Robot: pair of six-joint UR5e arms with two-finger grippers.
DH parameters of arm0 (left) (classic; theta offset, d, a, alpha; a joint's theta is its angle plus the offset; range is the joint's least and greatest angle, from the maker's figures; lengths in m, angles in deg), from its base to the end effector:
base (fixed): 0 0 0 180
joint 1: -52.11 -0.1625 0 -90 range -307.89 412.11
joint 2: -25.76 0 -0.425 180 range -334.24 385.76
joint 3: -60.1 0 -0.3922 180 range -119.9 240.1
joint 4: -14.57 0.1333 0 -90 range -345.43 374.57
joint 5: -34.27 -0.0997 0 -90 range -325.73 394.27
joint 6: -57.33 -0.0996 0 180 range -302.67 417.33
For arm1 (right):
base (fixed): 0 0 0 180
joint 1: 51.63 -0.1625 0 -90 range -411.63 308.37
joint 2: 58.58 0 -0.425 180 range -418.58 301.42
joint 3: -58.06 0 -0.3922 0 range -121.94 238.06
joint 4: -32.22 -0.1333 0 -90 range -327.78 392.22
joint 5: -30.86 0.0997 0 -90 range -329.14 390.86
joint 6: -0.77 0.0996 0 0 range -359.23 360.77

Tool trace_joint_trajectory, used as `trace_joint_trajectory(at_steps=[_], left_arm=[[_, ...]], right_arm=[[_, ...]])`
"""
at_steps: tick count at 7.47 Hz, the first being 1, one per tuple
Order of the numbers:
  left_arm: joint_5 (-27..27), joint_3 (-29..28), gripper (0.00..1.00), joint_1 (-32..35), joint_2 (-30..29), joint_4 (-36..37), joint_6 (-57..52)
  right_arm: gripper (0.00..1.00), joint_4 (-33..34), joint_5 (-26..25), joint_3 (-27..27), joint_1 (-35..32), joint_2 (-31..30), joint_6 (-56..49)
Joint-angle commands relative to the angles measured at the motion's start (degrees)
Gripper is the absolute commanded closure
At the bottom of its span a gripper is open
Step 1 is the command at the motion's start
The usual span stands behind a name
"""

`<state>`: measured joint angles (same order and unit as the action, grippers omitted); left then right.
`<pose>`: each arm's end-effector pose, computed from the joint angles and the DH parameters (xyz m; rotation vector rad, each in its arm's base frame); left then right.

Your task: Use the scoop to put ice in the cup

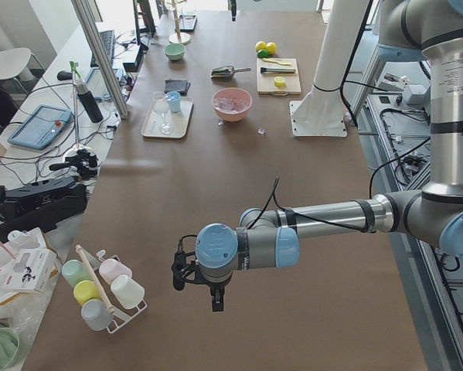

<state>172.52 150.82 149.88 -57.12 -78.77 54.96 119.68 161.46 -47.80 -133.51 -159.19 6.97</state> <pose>-0.1170 -0.4211 0.6995 0.0244 0.8435 -0.1111 0.0083 -0.4268 0.6058 0.0410 -0.7183 -0.0802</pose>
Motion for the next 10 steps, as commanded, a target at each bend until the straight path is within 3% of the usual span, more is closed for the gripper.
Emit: trace_joint_trajectory(at_steps=[1,10], left_arm=[[0.0,0.4,0.02,-0.1,0.0,0.0,0.0],[0.1,0.9,0.02,-0.6,0.2,0.0,0.0]], right_arm=[[0.01,0.3,1.0,5.1,-8.0,-1.6,-6.5],[0.01,0.4,2.1,5.5,-8.5,-1.1,-6.3]])
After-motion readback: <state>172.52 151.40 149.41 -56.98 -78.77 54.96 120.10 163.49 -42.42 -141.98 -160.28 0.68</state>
